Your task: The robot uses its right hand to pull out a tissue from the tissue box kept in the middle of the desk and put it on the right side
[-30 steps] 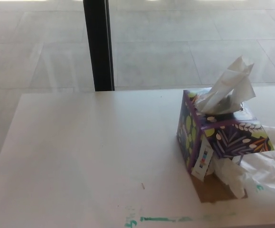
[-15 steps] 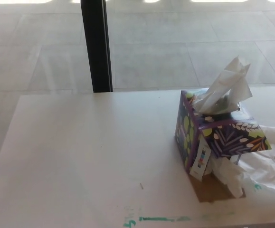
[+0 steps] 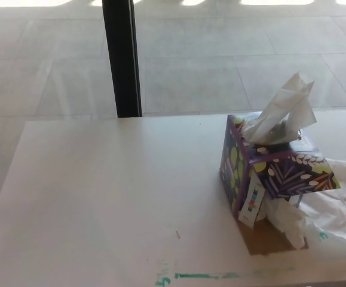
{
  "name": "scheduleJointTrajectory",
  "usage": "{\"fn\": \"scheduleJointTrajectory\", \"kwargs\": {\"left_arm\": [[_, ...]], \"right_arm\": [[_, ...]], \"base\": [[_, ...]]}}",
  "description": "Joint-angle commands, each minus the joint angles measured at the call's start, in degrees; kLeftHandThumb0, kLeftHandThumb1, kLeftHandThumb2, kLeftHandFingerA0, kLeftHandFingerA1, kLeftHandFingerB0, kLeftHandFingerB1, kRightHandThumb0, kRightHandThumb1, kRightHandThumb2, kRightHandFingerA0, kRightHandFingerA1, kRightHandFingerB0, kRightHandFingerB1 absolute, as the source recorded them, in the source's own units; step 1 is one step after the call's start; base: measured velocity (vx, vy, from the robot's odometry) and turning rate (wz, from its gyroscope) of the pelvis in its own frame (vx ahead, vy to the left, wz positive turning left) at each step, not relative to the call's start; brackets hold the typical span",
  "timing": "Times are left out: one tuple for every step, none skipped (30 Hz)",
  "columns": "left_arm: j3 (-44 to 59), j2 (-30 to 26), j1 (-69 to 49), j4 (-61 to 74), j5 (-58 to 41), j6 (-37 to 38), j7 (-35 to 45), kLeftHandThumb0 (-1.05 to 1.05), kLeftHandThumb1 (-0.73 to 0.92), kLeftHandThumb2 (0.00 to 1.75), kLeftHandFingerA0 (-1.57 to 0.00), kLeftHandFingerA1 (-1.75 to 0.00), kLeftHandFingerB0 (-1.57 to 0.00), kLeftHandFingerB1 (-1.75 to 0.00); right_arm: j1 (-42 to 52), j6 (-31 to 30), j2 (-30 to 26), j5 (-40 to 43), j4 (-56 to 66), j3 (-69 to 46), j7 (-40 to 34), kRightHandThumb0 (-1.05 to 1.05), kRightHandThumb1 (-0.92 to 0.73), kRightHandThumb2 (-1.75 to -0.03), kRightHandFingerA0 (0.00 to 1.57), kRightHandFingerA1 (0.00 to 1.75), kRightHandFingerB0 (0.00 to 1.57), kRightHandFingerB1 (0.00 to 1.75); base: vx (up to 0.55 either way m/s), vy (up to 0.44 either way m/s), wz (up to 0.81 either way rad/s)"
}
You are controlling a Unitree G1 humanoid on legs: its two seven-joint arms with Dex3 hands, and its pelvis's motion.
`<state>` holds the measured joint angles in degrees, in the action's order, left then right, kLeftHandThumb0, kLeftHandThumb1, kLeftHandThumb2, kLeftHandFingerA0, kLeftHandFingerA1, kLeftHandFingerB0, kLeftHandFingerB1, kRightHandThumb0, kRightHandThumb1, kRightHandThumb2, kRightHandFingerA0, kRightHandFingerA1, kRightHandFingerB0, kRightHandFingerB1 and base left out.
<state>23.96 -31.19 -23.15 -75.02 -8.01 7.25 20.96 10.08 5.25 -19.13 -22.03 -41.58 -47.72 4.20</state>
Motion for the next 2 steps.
{"fn": "scheduleJointTrajectory", "kwargs": {"left_arm": [[1.0, -0.96, 0.9, 0.05, -1.19, -0.51, -0.83, -0.86, 0.92, 0.75, -0.52, -0.48, -0.44, -0.43], [0.77, -1.1, 1.09, 0.11, -0.91, -0.62, -1.27, -0.86, 0.92, 0.75, -0.52, -0.48, -0.44, -0.43]], "right_arm": [[-1.19, -0.56, 4.54, 16.51, -8.01, -6.88, -6.36, -0.66, -0.72, -0.63, 1.07, 1.05, 0.4, 0.78], [-0.97, 0.25, 4.97, 17.16, -7.85, -6.8, -4.93, -0.66, -0.72, -0.63, 1.07, 1.05, 0.4, 0.78]], "base": [[0.0, 0.0, 0.0], [0.0, 0.0, 0.0]]}}
